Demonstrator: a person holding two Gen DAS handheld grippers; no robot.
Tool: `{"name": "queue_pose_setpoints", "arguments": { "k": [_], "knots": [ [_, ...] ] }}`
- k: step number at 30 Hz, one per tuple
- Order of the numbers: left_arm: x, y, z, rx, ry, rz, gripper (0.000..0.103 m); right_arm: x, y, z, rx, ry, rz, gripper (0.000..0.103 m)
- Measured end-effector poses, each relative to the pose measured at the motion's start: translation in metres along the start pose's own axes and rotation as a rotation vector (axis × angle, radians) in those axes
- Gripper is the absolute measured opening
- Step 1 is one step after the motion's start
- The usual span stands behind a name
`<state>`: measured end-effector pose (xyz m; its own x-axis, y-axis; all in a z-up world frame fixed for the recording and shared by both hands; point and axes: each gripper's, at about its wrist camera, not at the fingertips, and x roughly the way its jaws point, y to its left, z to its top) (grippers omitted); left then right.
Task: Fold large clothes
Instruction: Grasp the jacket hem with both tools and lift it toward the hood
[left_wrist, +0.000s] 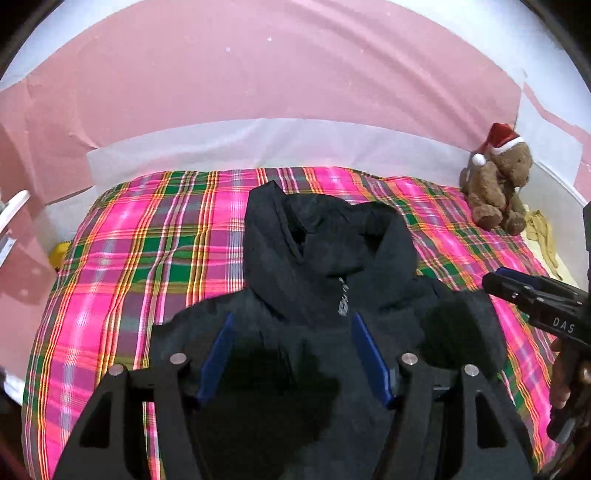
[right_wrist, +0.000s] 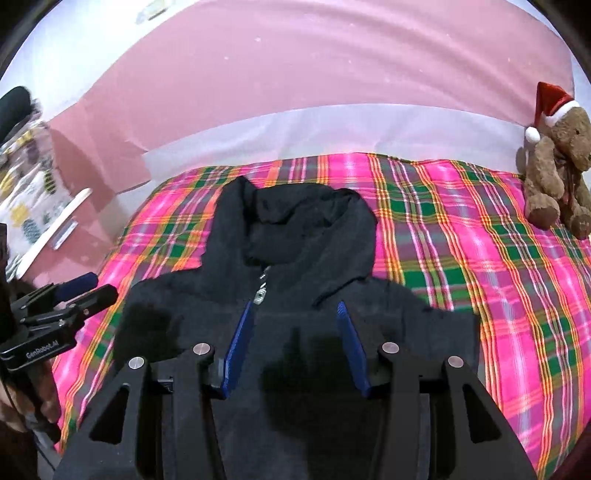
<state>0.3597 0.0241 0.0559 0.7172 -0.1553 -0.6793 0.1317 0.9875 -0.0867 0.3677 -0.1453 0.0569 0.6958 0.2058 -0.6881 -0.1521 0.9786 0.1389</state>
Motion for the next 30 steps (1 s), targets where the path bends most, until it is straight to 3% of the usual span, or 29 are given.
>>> {"name": "queue_pose_setpoints", "arguments": {
  "k": [11,20,22,23,24,27,30],
  "knots": [
    [0.134,0.029,0.053,-0.064,0.085,0.048,0.067,0.108,-0.062,0.058,0.096,0.073,-0.021,0.048],
    [0.216,0.055,0.066,-0.197,0.136,0.015,0.067,0.209,-0.077,0.097,0.090,0.141,-0.053,0.048],
    [0.224,0.054,0.063,-0.206,0.153,-0.012,0.053,0.225,-0.081,0.099,0.096,0.168,-0.090,0.048],
    [0.226,0.052,0.062,-0.206,0.160,-0.033,0.028,0.229,-0.083,0.098,0.107,0.179,-0.103,0.031],
    [0.225,0.050,0.060,-0.202,0.164,-0.045,0.018,0.229,-0.085,0.097,0.116,0.183,-0.107,0.007],
    [0.202,0.042,0.061,-0.162,0.092,-0.055,0.010,0.207,-0.080,0.094,0.098,0.131,-0.094,0.006],
    [0.164,0.035,0.060,-0.157,0.009,-0.093,0.009,0.165,-0.077,0.092,0.117,0.057,-0.040,0.006]
  ]
}}
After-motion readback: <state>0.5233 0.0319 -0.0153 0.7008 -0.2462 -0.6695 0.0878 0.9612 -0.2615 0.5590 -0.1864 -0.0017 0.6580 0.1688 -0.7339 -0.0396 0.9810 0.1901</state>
